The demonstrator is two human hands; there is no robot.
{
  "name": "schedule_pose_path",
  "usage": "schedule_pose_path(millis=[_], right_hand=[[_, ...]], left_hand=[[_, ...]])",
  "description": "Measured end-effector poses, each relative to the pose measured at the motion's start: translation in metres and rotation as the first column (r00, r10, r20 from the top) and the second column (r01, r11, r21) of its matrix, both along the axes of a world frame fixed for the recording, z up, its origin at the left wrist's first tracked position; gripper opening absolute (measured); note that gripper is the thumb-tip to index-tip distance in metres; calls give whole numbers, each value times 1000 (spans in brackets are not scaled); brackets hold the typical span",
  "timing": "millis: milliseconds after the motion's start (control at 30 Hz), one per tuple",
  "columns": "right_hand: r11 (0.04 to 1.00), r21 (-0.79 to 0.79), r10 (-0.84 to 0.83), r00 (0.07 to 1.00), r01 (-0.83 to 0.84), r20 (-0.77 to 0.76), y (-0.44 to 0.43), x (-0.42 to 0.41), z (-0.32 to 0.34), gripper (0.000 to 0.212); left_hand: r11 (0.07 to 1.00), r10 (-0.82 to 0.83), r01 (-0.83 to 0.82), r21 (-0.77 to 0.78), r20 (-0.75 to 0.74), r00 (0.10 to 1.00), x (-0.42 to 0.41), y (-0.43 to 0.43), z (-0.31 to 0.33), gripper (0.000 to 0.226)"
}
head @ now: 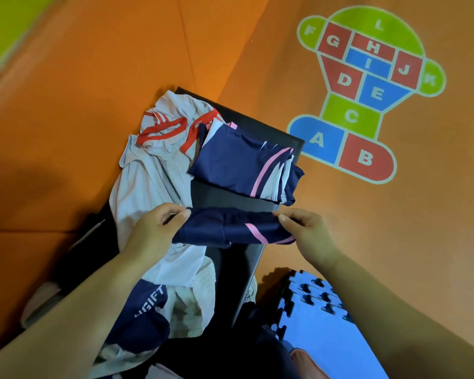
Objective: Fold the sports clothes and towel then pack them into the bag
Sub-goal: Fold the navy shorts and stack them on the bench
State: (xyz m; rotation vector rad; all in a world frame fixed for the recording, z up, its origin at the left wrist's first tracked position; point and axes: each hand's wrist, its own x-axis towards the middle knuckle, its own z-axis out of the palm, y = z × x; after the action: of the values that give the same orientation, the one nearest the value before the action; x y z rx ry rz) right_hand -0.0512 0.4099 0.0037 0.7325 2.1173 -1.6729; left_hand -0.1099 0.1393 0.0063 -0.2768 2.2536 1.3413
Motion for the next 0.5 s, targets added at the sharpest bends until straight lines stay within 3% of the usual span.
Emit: schedule_pose_path(millis=[33,100,200,367,433,500], right_hand=[[999,-30,12,1000,-12,11,0,0,7,16],[992,24,123,992,-124,33,3,0,13,37],[915,215,314,938,-341,149,2,0,13,46],[757,443,399,877,-481,269,-3,-2,4,16],[707,541,411,887,-456,210,1,-4,3,5],[708,570,435,893,-416,112,7,-6,5,8]], left_hand=[[999,-18,16,43,32,999,0,-1,5,9],[993,-86,78,83,94,992,1,-7,11,29],[965,-255,261,-43,104,961,2,-11,16,51],[873,-402,359,-329,-69,913,-1,-8,14,29],[839,-447,375,-394,-105,889,-5,-7,11,20],[829,-449,360,-429,-127,884,-12,-10,8,17]])
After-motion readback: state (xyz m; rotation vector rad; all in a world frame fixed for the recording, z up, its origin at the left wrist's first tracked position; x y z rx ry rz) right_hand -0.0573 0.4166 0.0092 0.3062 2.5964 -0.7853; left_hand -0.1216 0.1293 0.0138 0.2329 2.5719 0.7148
